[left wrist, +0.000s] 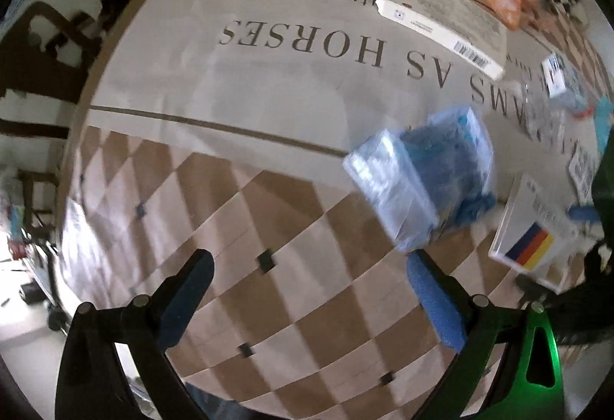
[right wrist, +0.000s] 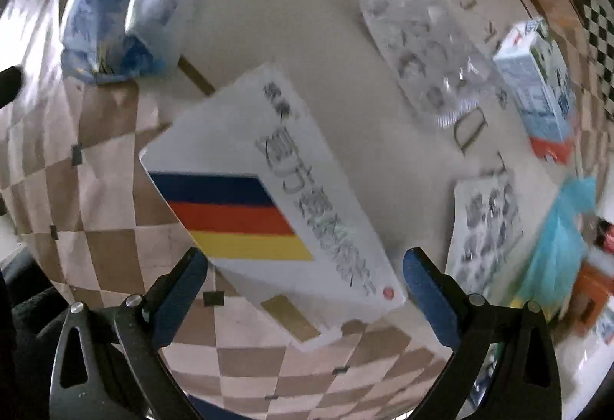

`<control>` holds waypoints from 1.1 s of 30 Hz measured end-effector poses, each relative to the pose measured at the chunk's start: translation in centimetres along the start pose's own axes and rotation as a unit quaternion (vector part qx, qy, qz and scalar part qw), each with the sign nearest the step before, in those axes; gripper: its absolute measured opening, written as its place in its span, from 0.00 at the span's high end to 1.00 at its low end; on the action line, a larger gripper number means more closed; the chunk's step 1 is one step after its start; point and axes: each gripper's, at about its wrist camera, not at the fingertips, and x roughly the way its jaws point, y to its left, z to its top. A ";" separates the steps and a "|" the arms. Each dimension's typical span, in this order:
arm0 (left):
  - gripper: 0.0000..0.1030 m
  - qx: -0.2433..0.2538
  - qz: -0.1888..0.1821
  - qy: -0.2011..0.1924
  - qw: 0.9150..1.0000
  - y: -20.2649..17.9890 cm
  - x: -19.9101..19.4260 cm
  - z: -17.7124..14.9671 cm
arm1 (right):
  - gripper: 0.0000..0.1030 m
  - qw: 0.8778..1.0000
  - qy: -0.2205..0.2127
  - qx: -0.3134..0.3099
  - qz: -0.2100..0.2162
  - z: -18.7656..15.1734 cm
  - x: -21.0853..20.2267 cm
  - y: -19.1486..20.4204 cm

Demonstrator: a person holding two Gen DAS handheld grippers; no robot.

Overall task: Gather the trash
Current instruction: 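Grasp the blue plastic bag with the left tool while the right tool grasps the striped medicine box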

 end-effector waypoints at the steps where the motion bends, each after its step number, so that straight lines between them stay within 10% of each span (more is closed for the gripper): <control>1: 0.01 -0.004 -0.005 0.003 1.000 0.0 0.1 0.4 | 0.03 1.000 0.004 0.013 0.020 -0.1 0.3 -0.7; 7: 0.01 -0.039 -0.049 0.016 0.998 0.2 0.7 3.3 | 0.08 0.969 -0.041 0.230 0.085 -1.7 -0.3 -7.6; 12: 0.35 -0.045 -0.058 0.042 0.996 -0.7 2.4 5.6 | 0.07 0.939 -0.053 0.323 0.109 -2.8 0.6 -10.5; 20: 0.85 -0.024 -0.027 0.023 0.999 -1.6 2.1 5.6 | 0.06 0.946 -0.069 0.307 0.075 -2.1 1.0 -9.9; 33: 0.92 0.017 0.006 -0.030 0.999 -2.7 -3.4 1.2 | 0.19 0.939 -0.106 0.323 0.059 -2.8 -0.7 -1.6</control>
